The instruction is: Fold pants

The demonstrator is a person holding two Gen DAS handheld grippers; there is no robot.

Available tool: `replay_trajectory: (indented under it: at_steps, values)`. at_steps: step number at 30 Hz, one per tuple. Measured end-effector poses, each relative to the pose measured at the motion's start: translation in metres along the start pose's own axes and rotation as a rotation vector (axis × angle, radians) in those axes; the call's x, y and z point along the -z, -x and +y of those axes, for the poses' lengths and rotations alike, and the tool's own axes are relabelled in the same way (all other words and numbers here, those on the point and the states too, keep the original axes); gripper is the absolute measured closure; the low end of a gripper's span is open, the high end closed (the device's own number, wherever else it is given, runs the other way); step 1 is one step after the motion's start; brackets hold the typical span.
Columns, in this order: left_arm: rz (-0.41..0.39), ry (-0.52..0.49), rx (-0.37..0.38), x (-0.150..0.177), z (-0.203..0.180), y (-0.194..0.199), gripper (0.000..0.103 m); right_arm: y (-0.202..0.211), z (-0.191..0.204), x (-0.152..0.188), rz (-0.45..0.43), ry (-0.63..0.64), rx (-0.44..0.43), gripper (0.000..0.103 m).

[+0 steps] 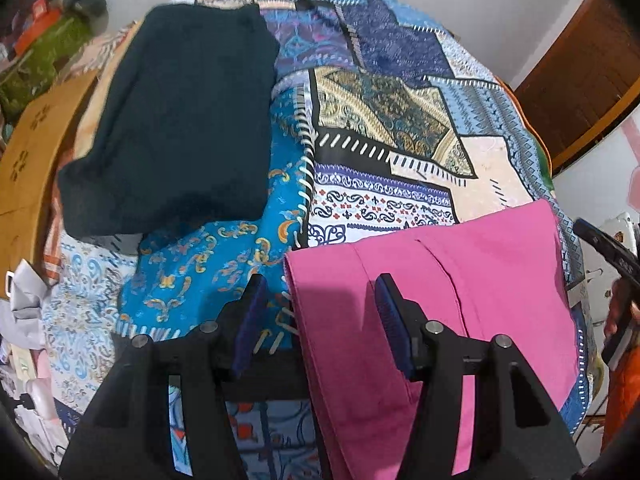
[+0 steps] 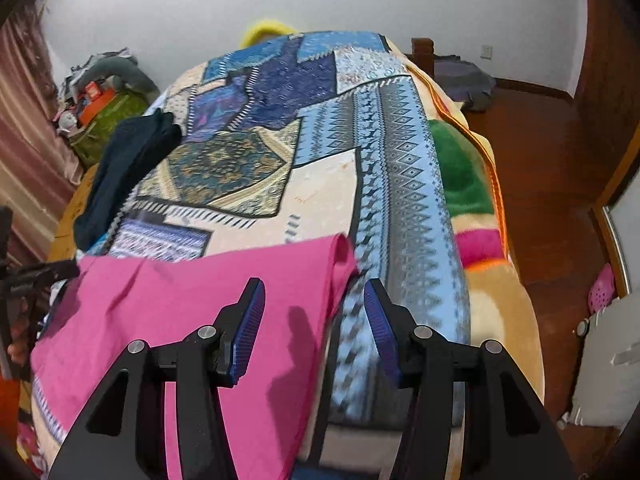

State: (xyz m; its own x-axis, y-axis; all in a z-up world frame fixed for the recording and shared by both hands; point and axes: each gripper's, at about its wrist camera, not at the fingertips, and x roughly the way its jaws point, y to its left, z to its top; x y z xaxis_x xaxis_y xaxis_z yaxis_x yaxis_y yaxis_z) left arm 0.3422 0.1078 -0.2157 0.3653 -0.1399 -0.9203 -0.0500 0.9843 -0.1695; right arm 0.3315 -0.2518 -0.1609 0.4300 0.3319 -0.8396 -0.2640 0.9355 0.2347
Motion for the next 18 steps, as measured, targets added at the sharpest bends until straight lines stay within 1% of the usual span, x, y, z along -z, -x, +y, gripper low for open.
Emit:
replay_trajectory:
  at_steps: [5, 7, 9, 11, 12, 13, 15, 17, 18]
  values:
    - [0.048, 0.0, 0.05, -0.001, -0.001, -0.017, 0.047, -0.025, -0.002, -0.014, 0.028, 0.012, 0.001, 0.056]
    - [0.049, -0.017, 0.04, 0.0, -0.004, -0.02, 0.047, -0.036, -0.002, -0.017, 0.062, 0.011, -0.022, 0.057]
    - [0.037, -0.043, 0.02, 0.002, -0.008, -0.02, 0.05, -0.048, -0.001, -0.017, 0.1, 0.012, -0.027, 0.065]
    - [0.024, -0.058, -0.003, 0.003, -0.011, -0.02, 0.052, -0.058, -0.001, -0.015, 0.13, 0.02, -0.02, 0.084]
    - [0.018, -0.062, -0.013, 0.004, -0.012, -0.02, 0.053, -0.062, -0.001, -0.013, 0.132, 0.028, -0.016, 0.088]
    - [0.008, -0.072, -0.03, 0.005, -0.013, -0.019, 0.054, -0.063, 0.001, -0.012, 0.125, 0.042, -0.007, 0.094]
    - [-0.013, -0.097, -0.052, 0.008, -0.015, -0.017, 0.057, -0.062, 0.004, -0.01, 0.102, 0.079, 0.018, 0.096]
    - [-0.035, -0.131, -0.094, 0.011, -0.018, -0.014, 0.057, -0.061, 0.008, -0.008, 0.085, 0.121, 0.053, 0.099]
    - [-0.042, -0.14, -0.115, 0.013, -0.019, -0.014, 0.057, -0.059, 0.011, -0.006, 0.07, 0.146, 0.086, 0.099]
